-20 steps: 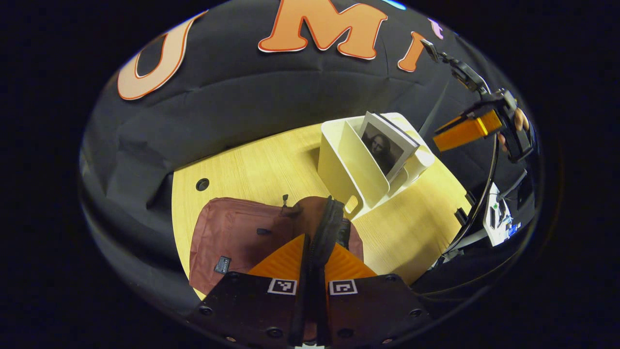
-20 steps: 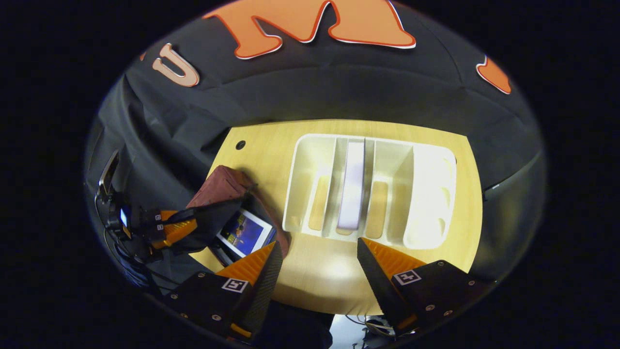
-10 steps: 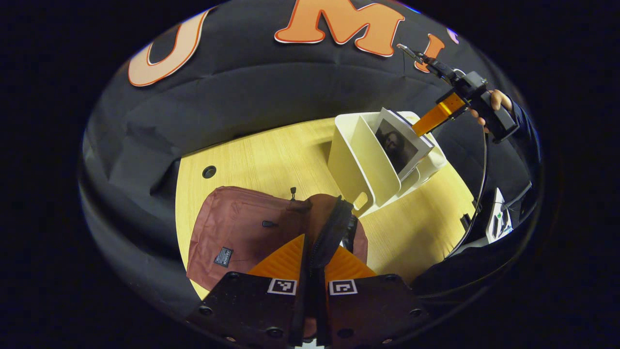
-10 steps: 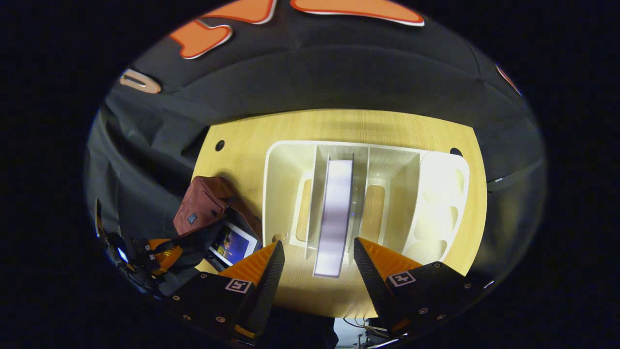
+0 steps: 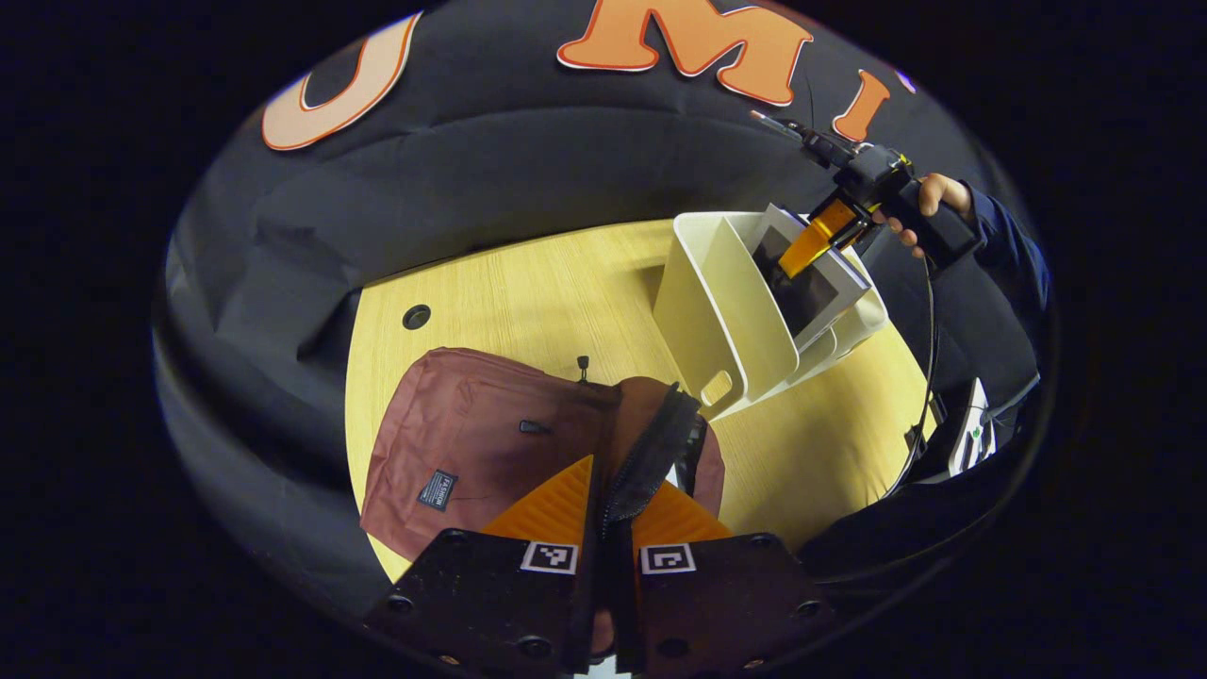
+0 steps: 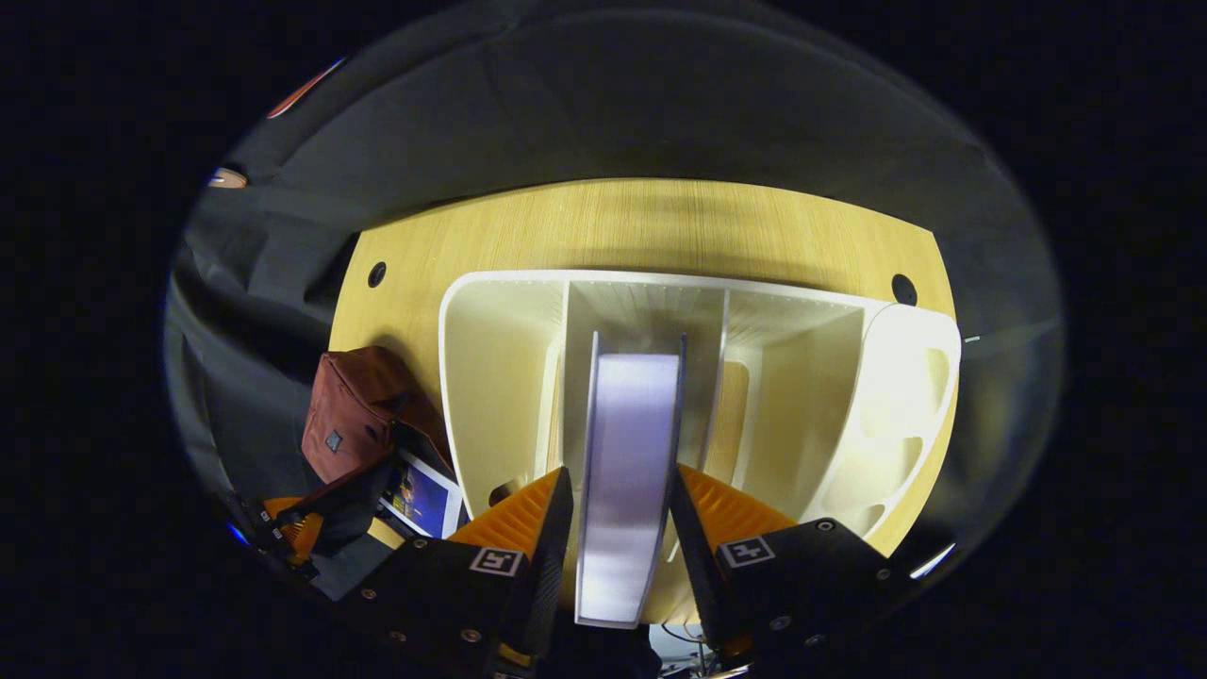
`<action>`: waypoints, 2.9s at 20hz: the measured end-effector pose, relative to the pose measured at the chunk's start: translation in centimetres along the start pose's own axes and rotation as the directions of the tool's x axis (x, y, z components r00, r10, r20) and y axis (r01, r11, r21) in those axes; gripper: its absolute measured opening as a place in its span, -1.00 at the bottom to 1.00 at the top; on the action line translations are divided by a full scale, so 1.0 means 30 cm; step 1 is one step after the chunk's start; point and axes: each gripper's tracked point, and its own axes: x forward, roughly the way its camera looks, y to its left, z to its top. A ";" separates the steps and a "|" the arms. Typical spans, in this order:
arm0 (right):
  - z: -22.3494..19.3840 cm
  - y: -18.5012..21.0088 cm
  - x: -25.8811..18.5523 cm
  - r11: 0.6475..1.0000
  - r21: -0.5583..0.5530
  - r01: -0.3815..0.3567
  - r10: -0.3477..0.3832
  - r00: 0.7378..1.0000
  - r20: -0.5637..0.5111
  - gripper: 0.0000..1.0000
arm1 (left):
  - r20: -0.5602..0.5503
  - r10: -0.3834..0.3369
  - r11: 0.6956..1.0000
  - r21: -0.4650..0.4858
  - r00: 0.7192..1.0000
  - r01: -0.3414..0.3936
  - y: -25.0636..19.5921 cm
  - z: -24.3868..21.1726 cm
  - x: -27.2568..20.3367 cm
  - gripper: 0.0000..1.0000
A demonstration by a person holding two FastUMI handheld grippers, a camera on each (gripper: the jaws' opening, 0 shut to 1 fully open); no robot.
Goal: Open the schoolbag, grab two books from the bookshelf and put them into the schoolbag.
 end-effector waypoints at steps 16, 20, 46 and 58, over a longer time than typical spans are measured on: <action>-0.031 -0.030 -0.164 0.999 0.037 0.039 -0.041 0.998 0.057 -0.20 | 0.009 -0.006 1.000 -0.018 1.000 0.006 -0.035 -0.030 -0.036 -0.80; -0.065 -0.030 -0.341 0.999 0.038 0.033 -0.038 0.990 0.135 -0.21 | 0.011 -0.017 1.000 0.018 1.000 0.017 -0.022 -0.032 -0.046 -0.80; -0.471 0.308 -0.605 0.896 0.089 -0.436 0.371 0.843 0.389 -0.23 | 0.078 -0.110 0.989 0.108 0.991 0.101 0.005 0.029 -0.109 -0.80; -0.578 0.560 -0.146 0.755 0.202 -0.624 0.554 0.771 0.313 -0.25 | 0.111 -0.124 0.990 0.080 0.986 0.115 -0.016 0.042 -0.141 -0.80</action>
